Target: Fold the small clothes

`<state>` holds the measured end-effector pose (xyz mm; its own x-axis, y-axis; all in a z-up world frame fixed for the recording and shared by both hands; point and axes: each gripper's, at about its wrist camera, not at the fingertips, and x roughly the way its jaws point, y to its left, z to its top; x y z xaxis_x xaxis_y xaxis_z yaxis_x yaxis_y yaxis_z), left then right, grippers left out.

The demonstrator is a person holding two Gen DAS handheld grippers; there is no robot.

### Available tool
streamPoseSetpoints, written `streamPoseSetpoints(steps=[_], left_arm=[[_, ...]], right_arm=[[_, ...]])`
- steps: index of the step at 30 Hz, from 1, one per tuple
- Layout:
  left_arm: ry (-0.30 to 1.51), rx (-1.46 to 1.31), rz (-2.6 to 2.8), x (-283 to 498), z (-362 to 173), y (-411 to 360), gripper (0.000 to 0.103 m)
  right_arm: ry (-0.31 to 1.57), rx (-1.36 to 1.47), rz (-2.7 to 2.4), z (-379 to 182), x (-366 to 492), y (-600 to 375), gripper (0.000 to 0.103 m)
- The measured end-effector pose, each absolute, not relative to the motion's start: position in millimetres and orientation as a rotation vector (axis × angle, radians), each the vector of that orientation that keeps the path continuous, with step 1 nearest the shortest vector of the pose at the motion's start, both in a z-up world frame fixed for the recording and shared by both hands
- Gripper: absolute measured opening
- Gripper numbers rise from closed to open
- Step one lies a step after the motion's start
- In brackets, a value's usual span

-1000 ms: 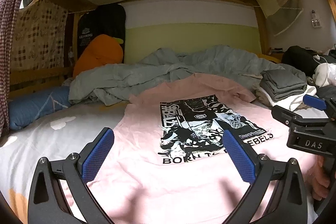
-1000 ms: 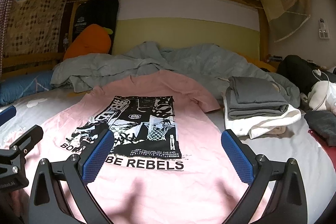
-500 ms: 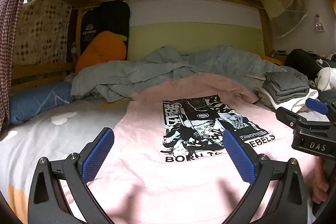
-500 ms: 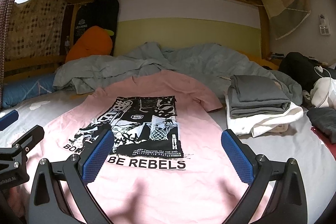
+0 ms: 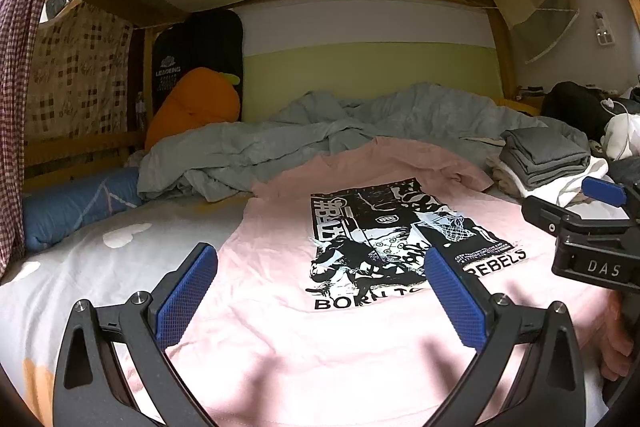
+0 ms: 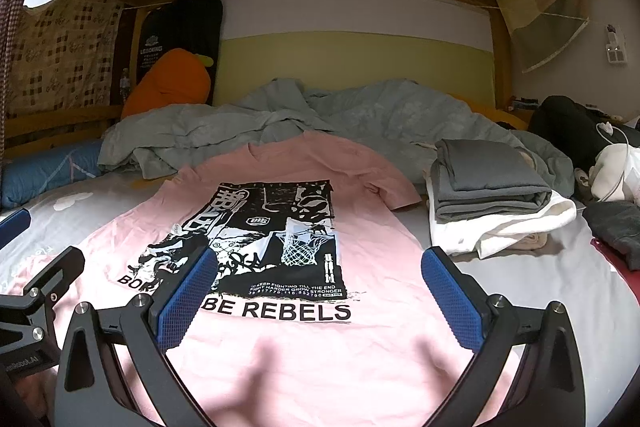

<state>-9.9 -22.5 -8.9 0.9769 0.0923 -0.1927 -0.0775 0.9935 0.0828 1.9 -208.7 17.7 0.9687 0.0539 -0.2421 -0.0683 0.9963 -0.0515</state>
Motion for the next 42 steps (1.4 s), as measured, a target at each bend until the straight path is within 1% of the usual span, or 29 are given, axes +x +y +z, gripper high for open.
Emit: streamPoseSetpoints(steps=[11, 14, 16, 19, 20, 21, 23, 27, 31, 33, 34, 35, 36, 37, 38, 39, 40, 41, 42], left_arm=[[0.198, 0.058, 0.086, -10, -8, -16, 0.103], [0.212, 0.013, 0.085, -9, -7, -7, 0.103], [0.223, -0.020, 0.080, -9, -6, 0, 0.103], [0.249, -0.053, 0.068, -5, -3, 8, 0.103], [0.268, -0.061, 0.072, -5, -1, 11, 0.103], [0.308, -0.075, 0.084, -4, 4, 16, 0.103], [0.352, -0.113, 0.089, -10, 11, 27, 0.103], [0.389, -0.201, 0.147, -39, 15, 69, 0.103], [0.482, -0.335, 0.241, -62, -11, 120, 0.102], [0.550, -0.440, 0.265, -71, -29, 147, 0.091], [0.578, -0.476, 0.261, -74, -36, 155, 0.080], [0.599, -0.507, 0.246, -76, -42, 162, 0.071], [0.622, -0.537, 0.219, -78, -49, 167, 0.067], [0.634, -0.550, 0.192, -79, -52, 168, 0.059], [0.637, -0.550, 0.166, -83, -53, 168, 0.055], [0.639, -0.544, 0.126, -84, -53, 165, 0.054], [0.638, -0.547, 0.066, -83, -52, 161, 0.049], [0.636, -0.559, 0.009, -82, -53, 159, 0.047], [0.641, -0.570, -0.041, -78, -54, 155, 0.047]], right_arm=[[0.250, -0.081, 0.054, 21, 0, -211, 0.102], [0.214, -0.111, 0.017, 34, -20, -237, 0.102], [0.250, -0.126, -0.017, 38, -25, -253, 0.102], [0.333, -0.033, -0.072, 33, -29, -294, 0.102], [0.379, 0.037, -0.092, 28, -31, -313, 0.097], [0.411, 0.069, -0.093, 26, -31, -323, 0.086], [0.487, 0.133, -0.102, 16, -37, -347, 0.076], [0.569, 0.226, -0.085, -1, -50, -374, 0.069], [0.639, 0.270, -0.030, -15, -46, -376, 0.061], [0.669, 0.269, -0.026, -22, -39, -372, 0.053], [0.687, 0.275, -0.017, -26, -36, -371, 0.050], [0.700, 0.276, -0.015, -29, -34, -369, 0.046], [0.711, 0.269, -0.024, -31, -32, -368, 0.043], [0.708, 0.261, -0.030, -33, -31, -368, 0.041], [0.705, 0.249, -0.033, -33, -31, -366, 0.033], [0.705, 0.247, -0.026, -32, -31, -365, 0.031], [0.701, 0.247, -0.021, -32, -31, -364, 0.030], [0.701, 0.251, -0.015, -31, -31, -364, 0.027], [0.703, 0.257, -0.008, -31, -30, -364, 0.019]])
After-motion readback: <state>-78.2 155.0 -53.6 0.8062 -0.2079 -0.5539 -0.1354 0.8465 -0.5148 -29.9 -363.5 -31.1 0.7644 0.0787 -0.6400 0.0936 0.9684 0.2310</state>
